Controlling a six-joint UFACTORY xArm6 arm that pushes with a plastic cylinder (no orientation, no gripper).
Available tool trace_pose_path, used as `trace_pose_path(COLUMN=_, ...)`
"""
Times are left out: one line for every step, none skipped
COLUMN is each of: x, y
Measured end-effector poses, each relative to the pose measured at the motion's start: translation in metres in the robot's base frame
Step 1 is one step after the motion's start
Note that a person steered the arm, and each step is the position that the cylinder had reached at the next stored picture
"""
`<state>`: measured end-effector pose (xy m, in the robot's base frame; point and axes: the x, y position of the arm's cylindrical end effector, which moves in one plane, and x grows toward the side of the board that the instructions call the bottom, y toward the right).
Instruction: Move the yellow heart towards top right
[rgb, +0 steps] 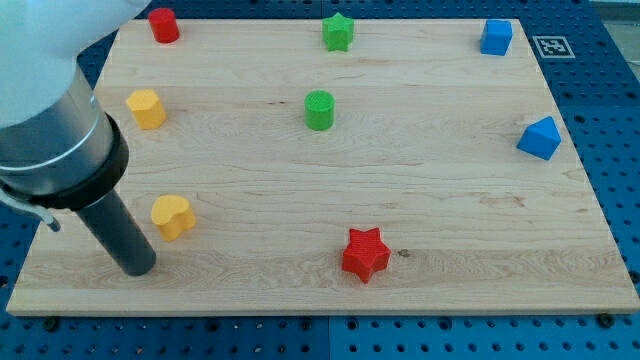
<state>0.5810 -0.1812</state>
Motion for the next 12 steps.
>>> trace_pose_path(x=-0.009, y=0.018)
trace_pose_path(x=-0.030, y=0.020)
trace_pose_path(x=-0.034, y=0.013)
trace_pose_path(x=-0.050, y=0.009)
trace_pose_path(x=-0.068, y=0.008)
trace_pose_path(x=-0.092, y=0.008)
trace_pose_path(x=-0.095, y=0.030)
trace_pose_path(x=-0.095, y=0.081)
trace_pose_path(x=-0.100, y=0.130)
trace_pose_path(x=-0.104, y=0.150)
trace_pose_path(x=-0.107, y=0.139)
trace_pose_path(x=-0.127, y=0.120)
